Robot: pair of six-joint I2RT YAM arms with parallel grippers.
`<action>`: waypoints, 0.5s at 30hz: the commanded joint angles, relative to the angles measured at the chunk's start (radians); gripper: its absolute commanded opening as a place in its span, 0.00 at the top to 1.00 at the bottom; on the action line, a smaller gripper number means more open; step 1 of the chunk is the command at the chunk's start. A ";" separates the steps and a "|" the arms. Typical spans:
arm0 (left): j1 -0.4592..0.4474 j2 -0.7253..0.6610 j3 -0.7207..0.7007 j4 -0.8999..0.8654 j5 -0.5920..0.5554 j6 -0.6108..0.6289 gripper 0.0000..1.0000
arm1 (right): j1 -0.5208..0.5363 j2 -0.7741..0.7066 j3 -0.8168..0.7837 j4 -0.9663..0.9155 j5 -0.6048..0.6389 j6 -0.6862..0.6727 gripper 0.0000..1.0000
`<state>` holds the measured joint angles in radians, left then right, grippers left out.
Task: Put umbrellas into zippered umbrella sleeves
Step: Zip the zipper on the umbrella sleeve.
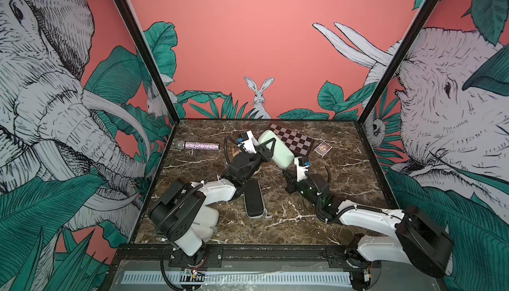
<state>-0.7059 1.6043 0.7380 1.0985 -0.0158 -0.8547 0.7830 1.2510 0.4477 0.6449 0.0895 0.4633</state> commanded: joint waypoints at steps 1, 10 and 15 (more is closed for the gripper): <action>0.058 -0.087 0.032 -0.056 0.055 0.021 1.00 | -0.095 -0.038 -0.022 -0.085 0.109 -0.046 1.00; 0.158 -0.051 0.247 -0.536 0.518 0.045 1.00 | -0.162 -0.077 0.023 -0.221 0.025 -0.198 1.00; 0.195 -0.056 0.189 -0.561 0.468 0.017 1.00 | -0.180 -0.105 0.016 -0.248 0.027 -0.205 1.00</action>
<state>-0.5625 1.5970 0.9592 0.6277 0.4252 -0.8764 0.6491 1.1687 0.4744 0.4637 -0.0448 0.2790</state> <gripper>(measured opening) 0.387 0.047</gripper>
